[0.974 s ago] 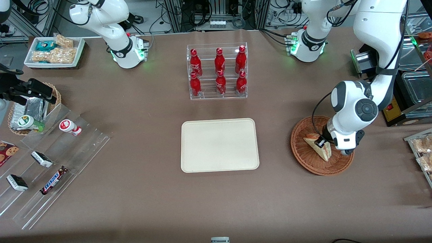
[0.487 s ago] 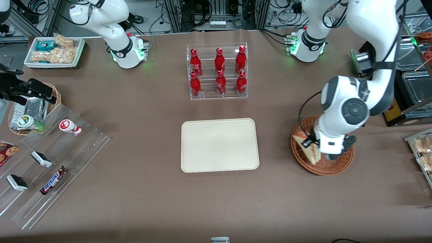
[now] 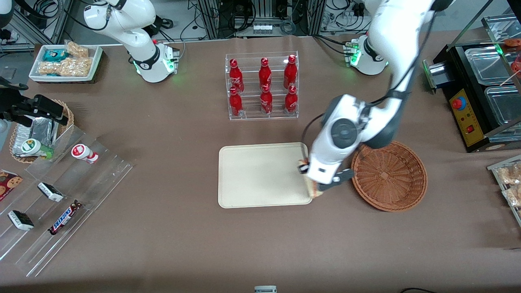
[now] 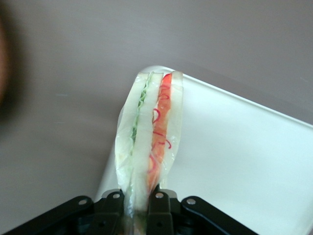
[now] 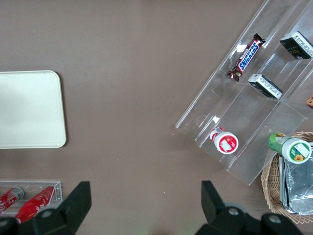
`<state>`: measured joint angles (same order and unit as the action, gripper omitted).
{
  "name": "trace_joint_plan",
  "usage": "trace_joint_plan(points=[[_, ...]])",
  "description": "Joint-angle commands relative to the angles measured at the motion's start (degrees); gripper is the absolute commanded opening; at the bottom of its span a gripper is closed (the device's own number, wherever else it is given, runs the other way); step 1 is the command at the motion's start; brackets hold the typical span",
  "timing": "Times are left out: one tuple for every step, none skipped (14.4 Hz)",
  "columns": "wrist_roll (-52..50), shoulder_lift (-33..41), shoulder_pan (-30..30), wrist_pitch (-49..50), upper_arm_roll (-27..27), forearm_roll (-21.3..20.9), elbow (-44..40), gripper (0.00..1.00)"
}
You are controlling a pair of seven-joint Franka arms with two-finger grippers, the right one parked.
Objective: Place sandwich from basket to tray
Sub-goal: 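Carry the held sandwich with the left gripper over the cream tray, then lower the sandwich onto the tray and open the left gripper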
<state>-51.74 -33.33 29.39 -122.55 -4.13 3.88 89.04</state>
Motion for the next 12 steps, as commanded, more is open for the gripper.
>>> trace_joint_plan(points=[[1.20, -7.88, 4.43, -1.01, 0.88, 0.51, -9.05, 0.04], [1.12, -8.85, 5.93, -3.90, 0.88, 0.43, -9.06, 0.04], [0.94, -9.64, 6.90, -6.01, 0.88, 0.42, -9.06, 0.04], [1.03, -10.26, 7.87, -6.90, 0.88, 0.25, -9.06, 0.05], [1.20, -10.44, 8.31, -7.17, 0.88, -0.45, -8.88, 0.05], [1.38, -10.44, 8.49, -7.26, 0.79, -1.24, -8.80, 0.05], [2.25, -10.44, 9.01, -7.26, 0.79, -1.77, -8.71, 0.05], [3.48, -10.36, 9.10, -7.18, 0.79, -1.77, -8.62, 0.06], [3.84, -10.27, 9.11, -7.18, 0.79, -1.77, -8.62, 0.06], [3.84, -10.18, 9.19, -7.18, 0.79, -1.77, -8.45, 0.06], [3.40, -10.18, 9.63, -7.09, 0.79, -1.77, -8.18, 0.07], [2.88, -10.35, 10.24, -7.35, 0.79, -2.03, -7.57, 0.10]])
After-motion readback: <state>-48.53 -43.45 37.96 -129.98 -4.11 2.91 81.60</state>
